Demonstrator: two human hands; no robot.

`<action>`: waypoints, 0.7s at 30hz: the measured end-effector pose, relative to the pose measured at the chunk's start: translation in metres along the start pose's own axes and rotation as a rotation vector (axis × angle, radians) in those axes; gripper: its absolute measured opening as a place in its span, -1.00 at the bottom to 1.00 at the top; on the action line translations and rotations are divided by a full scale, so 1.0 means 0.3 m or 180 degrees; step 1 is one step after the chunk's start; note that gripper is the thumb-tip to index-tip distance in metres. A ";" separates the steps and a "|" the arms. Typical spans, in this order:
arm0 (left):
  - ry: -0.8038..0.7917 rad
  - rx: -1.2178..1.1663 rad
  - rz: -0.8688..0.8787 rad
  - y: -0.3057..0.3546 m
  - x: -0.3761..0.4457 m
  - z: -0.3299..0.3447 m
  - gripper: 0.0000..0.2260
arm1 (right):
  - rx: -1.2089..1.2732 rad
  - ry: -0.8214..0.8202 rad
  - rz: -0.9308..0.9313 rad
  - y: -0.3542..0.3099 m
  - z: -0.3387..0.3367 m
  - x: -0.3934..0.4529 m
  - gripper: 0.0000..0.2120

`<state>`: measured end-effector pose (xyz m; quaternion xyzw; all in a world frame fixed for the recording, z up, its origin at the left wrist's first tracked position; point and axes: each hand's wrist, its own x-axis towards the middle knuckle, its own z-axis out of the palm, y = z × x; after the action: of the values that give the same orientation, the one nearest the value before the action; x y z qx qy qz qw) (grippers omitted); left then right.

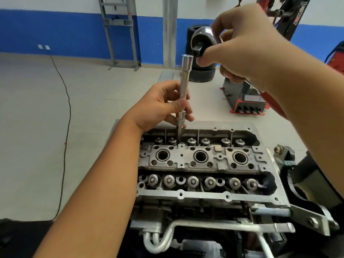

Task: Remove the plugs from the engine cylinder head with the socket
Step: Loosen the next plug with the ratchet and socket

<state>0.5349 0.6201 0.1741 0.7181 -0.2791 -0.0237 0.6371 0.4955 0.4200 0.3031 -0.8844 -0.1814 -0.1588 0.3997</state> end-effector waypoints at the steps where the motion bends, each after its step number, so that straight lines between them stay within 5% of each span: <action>1: 0.0024 -0.0021 0.0009 -0.004 -0.001 0.000 -0.84 | 0.0004 0.0003 0.0010 -0.004 0.005 0.001 -0.70; 10: 0.0145 -0.0575 0.0327 0.002 -0.007 -0.010 -0.91 | -0.0066 0.0111 0.0030 -0.020 0.010 0.019 -0.69; 21: -0.0023 -0.0031 0.0042 -0.006 0.000 -0.006 -0.87 | -0.0273 0.0167 0.0059 -0.019 0.003 0.040 -0.71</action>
<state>0.5365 0.6218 0.1728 0.7130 -0.2860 -0.0235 0.6398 0.5036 0.4265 0.3114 -0.8979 -0.1557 -0.1859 0.3675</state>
